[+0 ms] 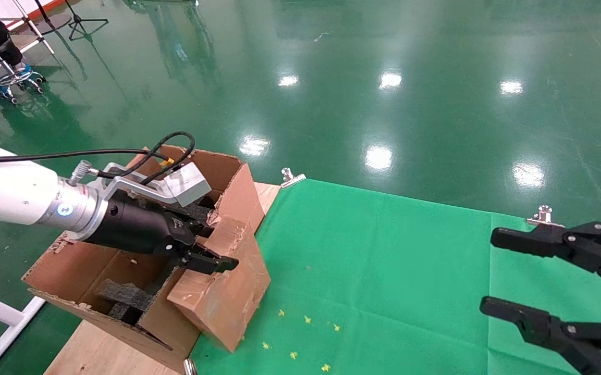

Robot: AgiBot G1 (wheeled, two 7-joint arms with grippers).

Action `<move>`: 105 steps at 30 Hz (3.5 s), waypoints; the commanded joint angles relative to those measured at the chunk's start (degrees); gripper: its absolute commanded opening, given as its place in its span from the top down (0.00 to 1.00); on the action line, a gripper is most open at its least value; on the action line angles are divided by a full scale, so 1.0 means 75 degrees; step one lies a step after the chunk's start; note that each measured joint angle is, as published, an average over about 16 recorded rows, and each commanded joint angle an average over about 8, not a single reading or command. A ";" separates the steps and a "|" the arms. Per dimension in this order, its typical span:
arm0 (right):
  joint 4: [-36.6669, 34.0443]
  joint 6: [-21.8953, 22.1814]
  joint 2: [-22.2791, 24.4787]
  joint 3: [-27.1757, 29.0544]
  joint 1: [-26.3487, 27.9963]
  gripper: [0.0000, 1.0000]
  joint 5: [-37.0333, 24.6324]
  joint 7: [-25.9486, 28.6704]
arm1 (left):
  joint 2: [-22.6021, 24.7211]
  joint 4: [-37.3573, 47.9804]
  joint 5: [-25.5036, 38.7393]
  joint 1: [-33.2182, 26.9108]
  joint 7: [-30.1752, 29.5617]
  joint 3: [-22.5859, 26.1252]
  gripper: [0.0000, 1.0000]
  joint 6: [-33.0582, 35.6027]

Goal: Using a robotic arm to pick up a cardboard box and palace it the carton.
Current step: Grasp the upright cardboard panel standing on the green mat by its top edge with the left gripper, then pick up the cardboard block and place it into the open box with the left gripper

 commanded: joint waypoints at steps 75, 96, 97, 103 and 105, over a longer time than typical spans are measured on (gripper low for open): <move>-0.0007 0.0010 0.0011 -0.0032 0.0010 0.00 0.0020 -0.0018 | 0.0073 0.6697 0.1407 -0.0575 0.4056 -0.0356 1.00 -0.2768; -0.0010 0.0013 0.0013 -0.0036 0.0009 0.00 0.0024 -0.0020 | 0.0472 0.7755 0.1505 -0.0780 0.4360 -0.0331 0.00 -0.3086; -0.0010 0.0013 0.0013 -0.0036 0.0009 0.00 0.0024 -0.0020 | 0.0468 0.7744 0.1505 -0.0780 0.4357 -0.0329 0.00 -0.3082; -0.0009 0.0014 0.0013 -0.0036 0.0009 0.00 0.0024 -0.0020 | 0.0449 0.7693 0.1512 -0.0775 0.4345 -0.0320 0.00 -0.3057; -0.0009 0.0013 0.0013 -0.0036 0.0009 0.00 0.0024 -0.0020 | 0.0443 0.7678 0.1512 -0.0772 0.4341 -0.0319 0.00 -0.3045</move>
